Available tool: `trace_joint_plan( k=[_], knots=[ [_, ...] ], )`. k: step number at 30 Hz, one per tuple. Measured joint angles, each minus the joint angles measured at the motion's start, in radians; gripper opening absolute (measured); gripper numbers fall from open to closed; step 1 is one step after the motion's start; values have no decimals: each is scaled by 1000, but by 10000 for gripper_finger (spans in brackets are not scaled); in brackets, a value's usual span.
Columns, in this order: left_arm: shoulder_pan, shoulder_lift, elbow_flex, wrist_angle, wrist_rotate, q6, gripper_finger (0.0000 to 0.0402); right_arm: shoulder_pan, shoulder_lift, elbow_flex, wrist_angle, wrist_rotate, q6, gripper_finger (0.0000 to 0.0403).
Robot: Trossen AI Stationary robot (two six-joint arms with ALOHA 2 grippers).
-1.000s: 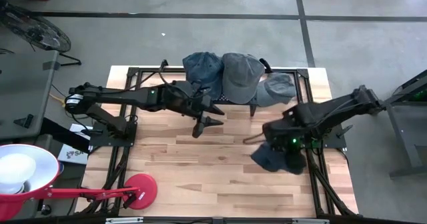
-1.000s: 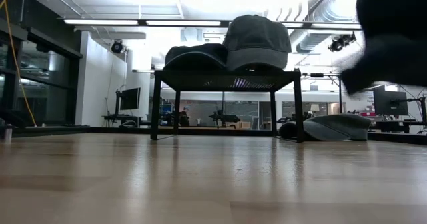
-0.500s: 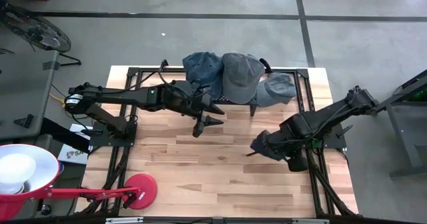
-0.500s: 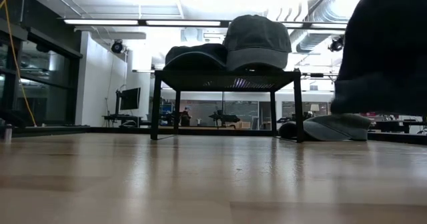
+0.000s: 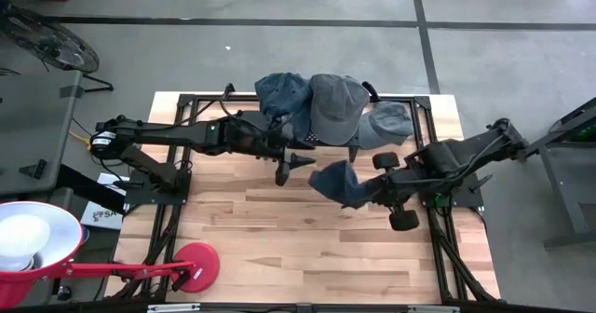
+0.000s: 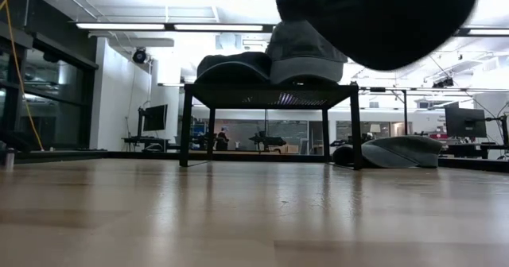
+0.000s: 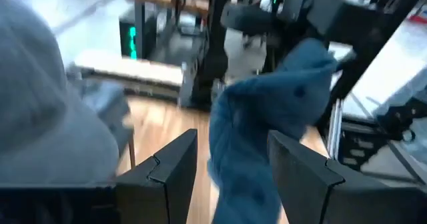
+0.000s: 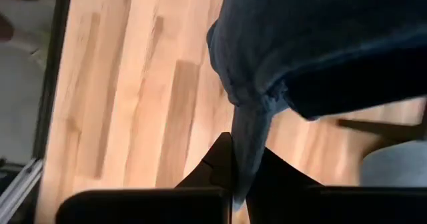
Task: Pick & Place hat
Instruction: Stack the blue cap on top of the stacked blue caps on the shelf
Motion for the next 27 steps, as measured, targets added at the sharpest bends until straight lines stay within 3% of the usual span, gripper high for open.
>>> trace_joint_plan(
  k=[6,15,22,27],
  knots=[
    [-1,0,0,70,7,86,199,-1,0,43,19,44,-22,3],
    [-1,8,1,96,20,114,313,-1,0,43,107,40,-33,3],
    [-1,25,1,111,79,110,312,-10,45,43,158,38,-89,3],
    [0,37,3,114,174,61,308,-32,60,43,160,32,-98,3]
  ],
)
